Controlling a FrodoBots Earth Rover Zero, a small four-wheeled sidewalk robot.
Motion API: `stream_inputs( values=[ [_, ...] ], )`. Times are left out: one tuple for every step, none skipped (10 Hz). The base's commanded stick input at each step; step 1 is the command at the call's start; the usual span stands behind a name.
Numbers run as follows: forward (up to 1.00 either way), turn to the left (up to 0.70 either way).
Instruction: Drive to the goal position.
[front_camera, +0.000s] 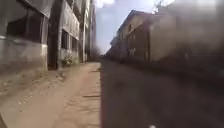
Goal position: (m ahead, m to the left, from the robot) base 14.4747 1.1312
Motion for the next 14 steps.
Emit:
stream_inputs(
  values=[
    [1.00,0.00],
    [1.00,0.00],
    [1.00,0.00],
    [1.00,0.00],
    [1.00,0.00],
    [1.00,0.00],
    [1.00,0.00],
    [1.00,0.02],
    [1.00,0.12],
    [1.00,0.21],
    [1.00,0.00],
    [1.00,0.00],
    [1.00,0.00],
    [1.00,0.00]
  ],
)
